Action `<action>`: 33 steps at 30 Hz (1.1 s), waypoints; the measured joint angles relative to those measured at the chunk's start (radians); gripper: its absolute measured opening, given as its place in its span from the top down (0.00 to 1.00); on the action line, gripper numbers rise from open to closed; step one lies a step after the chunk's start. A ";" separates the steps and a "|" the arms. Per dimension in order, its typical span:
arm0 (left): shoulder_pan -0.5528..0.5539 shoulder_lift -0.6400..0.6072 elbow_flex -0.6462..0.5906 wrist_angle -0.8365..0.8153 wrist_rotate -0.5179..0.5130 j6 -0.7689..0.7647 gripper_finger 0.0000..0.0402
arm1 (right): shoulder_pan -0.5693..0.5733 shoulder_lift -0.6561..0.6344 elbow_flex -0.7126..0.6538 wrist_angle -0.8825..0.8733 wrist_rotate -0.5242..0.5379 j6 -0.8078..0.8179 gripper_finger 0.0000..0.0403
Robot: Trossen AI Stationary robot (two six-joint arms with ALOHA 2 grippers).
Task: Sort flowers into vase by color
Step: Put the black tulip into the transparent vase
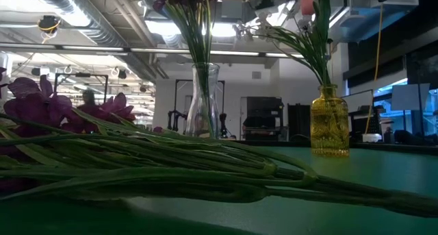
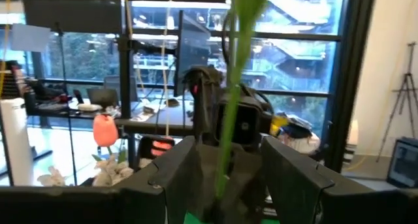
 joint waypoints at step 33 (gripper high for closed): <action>-0.019 -0.012 0.000 0.008 -0.130 0.010 1.00 | 0.002 -0.009 0.000 -0.058 -0.004 -0.067 0.63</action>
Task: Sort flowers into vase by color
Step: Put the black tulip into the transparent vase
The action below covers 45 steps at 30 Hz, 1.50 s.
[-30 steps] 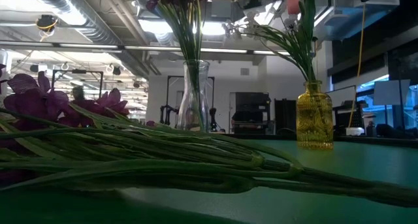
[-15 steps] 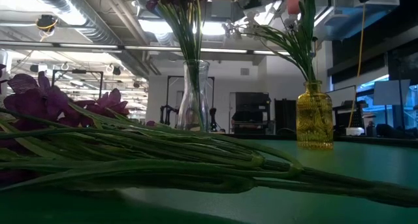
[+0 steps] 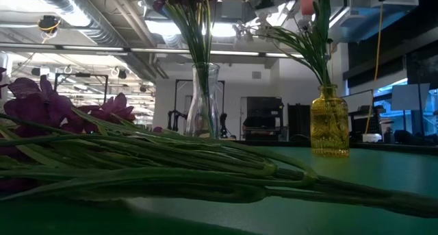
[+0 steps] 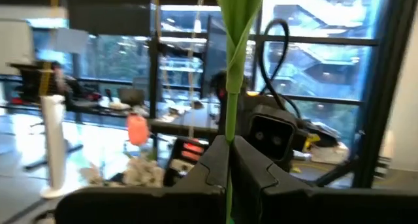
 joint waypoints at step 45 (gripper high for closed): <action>-0.475 -0.161 -0.310 -0.310 -0.894 -0.296 1.00 | 0.000 -0.480 0.008 -0.626 -0.137 0.218 0.29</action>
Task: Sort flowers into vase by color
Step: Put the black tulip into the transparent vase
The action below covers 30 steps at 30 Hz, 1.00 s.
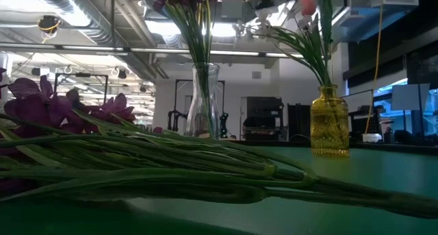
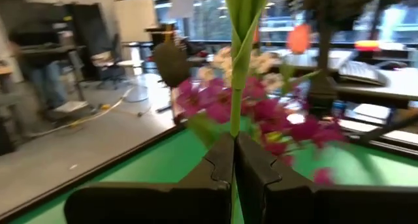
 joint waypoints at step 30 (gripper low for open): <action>0.367 -0.584 -0.150 0.067 0.845 0.403 1.00 | 0.000 -0.097 0.046 -0.177 -0.075 -0.026 0.29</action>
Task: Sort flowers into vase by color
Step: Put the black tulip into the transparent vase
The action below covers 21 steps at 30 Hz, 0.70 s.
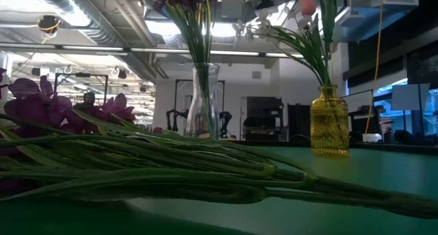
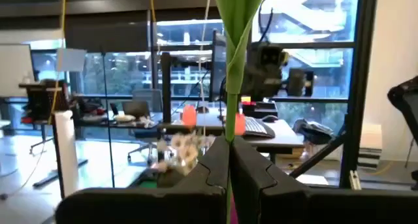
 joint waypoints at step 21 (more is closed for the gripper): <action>0.193 0.104 -0.428 0.702 0.220 -0.124 1.00 | 0.000 0.012 0.000 -0.016 0.014 -0.023 0.29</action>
